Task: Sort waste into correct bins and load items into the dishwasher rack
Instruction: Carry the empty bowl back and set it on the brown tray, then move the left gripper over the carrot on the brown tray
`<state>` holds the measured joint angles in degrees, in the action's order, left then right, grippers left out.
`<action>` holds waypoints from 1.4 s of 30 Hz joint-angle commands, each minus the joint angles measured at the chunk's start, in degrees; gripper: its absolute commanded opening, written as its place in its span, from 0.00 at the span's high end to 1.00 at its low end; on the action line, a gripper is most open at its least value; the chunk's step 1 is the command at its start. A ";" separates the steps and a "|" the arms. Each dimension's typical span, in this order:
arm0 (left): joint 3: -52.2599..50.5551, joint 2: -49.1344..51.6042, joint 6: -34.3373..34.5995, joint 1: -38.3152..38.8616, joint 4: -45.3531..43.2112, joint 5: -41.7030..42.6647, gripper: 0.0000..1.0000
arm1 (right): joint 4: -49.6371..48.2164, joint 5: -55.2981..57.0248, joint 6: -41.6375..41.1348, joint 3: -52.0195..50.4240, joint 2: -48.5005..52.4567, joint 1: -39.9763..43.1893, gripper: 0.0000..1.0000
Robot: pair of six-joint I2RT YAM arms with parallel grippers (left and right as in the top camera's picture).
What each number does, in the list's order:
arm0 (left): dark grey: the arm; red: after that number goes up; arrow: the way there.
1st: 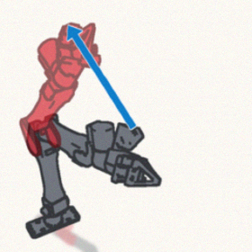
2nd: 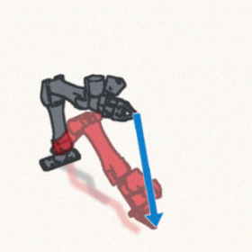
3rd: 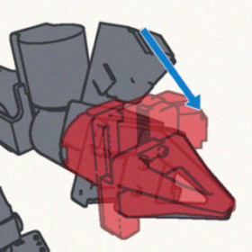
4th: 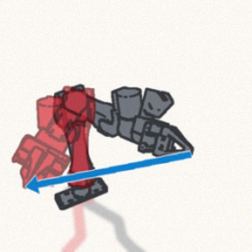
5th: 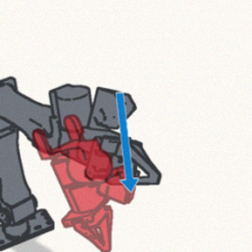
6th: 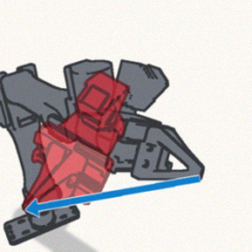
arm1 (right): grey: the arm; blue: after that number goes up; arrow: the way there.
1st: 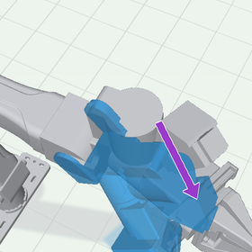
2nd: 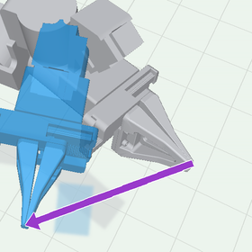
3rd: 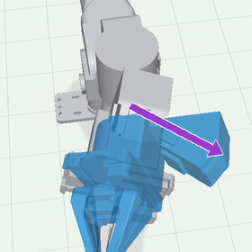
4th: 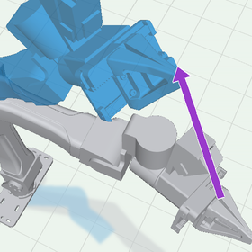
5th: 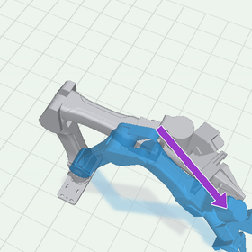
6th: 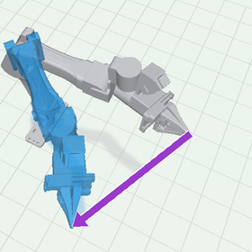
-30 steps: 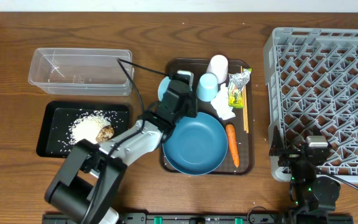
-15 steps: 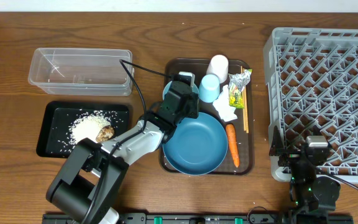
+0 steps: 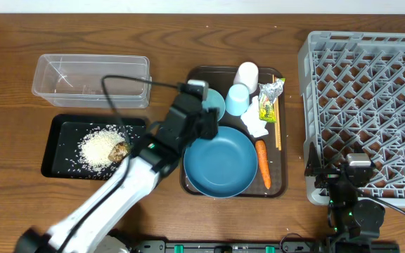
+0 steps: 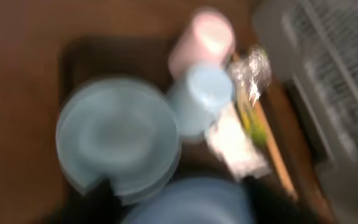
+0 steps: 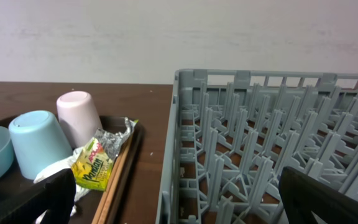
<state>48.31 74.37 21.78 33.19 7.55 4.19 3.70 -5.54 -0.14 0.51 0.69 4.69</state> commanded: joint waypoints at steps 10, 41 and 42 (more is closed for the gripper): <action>0.02 -11.21 9.01 0.76 6.36 25.42 0.02 | 0.13 -0.07 0.87 -0.20 -0.35 0.92 0.01; 29.49 11.80 8.68 12.94 35.98 13.92 0.02 | 0.13 -0.07 0.87 -0.20 -0.35 0.92 0.01; 32.15 14.16 7.80 12.92 38.01 13.94 0.02 | 0.13 -0.07 0.87 -0.20 -0.35 0.92 0.01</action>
<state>74.98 84.60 33.30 46.00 43.11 20.58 3.73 -5.52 -0.14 0.51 0.67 4.69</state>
